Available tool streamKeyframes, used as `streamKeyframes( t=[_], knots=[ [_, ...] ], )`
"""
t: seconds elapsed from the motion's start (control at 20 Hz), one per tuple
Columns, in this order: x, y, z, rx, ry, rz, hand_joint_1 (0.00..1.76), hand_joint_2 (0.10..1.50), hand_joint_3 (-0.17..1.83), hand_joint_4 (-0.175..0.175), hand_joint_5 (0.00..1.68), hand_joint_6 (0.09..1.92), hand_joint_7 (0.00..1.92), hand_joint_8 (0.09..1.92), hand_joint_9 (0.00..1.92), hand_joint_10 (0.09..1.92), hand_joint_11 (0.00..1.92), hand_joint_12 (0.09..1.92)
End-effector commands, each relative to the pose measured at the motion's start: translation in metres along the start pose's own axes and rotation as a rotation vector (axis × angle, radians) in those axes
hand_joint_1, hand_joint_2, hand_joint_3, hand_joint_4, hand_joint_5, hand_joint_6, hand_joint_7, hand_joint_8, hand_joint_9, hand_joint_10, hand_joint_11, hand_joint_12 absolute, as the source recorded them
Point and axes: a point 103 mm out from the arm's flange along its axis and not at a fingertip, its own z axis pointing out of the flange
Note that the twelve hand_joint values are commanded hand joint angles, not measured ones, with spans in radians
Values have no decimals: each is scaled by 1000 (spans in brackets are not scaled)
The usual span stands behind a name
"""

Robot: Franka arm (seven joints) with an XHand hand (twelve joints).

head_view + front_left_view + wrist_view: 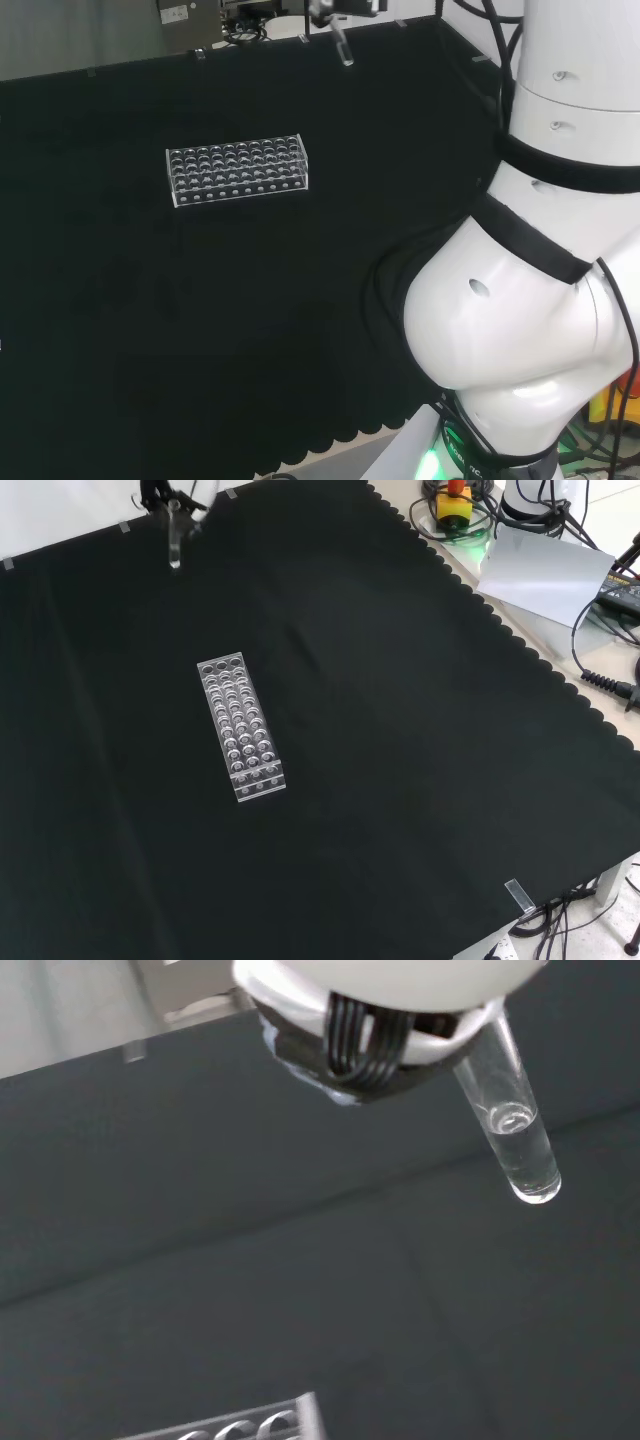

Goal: Shake the test tube.

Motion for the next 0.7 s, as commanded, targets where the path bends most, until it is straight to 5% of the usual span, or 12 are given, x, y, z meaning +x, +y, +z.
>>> streamKeyframes(
  t=[0.05, 0.25, 0.7],
  knots=[
    [-15, 9, -14, -35, -18, 36, 1422, 812, 320, -175, 1258, 552, 1676, 537, 1267, 609, 1099, 1033],
    [5, 7, -6, -8, 1, -1, 1422, 812, 320, -175, 1258, 551, 1676, 537, 1267, 609, 1099, 1034],
    [109, -18, 34, 91, 98, -169, 1422, 812, 319, -175, 1258, 551, 1676, 538, 1267, 608, 1099, 1034]
  ],
)
